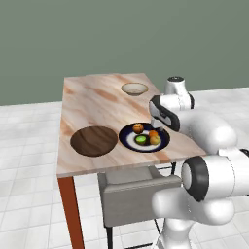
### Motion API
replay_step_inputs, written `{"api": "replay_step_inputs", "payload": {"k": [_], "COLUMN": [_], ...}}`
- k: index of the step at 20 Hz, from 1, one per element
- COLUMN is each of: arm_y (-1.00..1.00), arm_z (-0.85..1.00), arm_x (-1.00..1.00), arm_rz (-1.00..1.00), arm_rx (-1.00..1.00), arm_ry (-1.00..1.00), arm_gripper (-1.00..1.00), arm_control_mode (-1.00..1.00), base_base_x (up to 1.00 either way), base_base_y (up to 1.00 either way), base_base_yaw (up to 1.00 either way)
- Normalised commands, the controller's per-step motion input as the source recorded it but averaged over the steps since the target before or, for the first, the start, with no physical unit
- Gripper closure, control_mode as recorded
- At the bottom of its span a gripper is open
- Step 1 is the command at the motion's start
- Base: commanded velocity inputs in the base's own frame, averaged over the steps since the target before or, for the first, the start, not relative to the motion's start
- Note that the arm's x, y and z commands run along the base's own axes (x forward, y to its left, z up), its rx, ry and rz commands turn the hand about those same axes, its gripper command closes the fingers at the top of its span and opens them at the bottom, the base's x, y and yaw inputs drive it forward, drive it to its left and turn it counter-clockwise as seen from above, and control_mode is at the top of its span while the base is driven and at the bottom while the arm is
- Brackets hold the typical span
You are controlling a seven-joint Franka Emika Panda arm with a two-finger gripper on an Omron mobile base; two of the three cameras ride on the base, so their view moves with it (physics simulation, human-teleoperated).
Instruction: Take the fruits from the plate on the dining counter and place two fruits in each bowl.
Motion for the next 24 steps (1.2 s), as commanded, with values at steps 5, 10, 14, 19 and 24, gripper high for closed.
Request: {"api": "replay_step_inputs", "payload": {"k": [5,10,14,19,24], "arm_y": [-0.05,0.03,0.03,0.44,0.3], "arm_z": [-0.29,-0.14,-0.03,-0.23,-0.19], "arm_x": [0.44,0.21,0.06,0.11,0.26], "arm_rz": [0.12,0.21,0.14,-0.01,-0.06], "arm_rx": [0.01,0.03,0.0,0.0,0.0], "arm_ry": [0.04,0.03,0.0,0.0,0.0], "arm_gripper": [-1.0,-1.0,-1.0,-1.0,-1.0], "arm_control_mode": [-1.0,-1.0,-1.0,-1.0,-1.0], "base_base_x": [0.0,0.0,0.0,0.0,0.0], "base_base_y": [0.0,0.0,0.0,0.0,0.0], "base_base_yaw": [0.0,0.0,0.0,0.0,0.0]}}
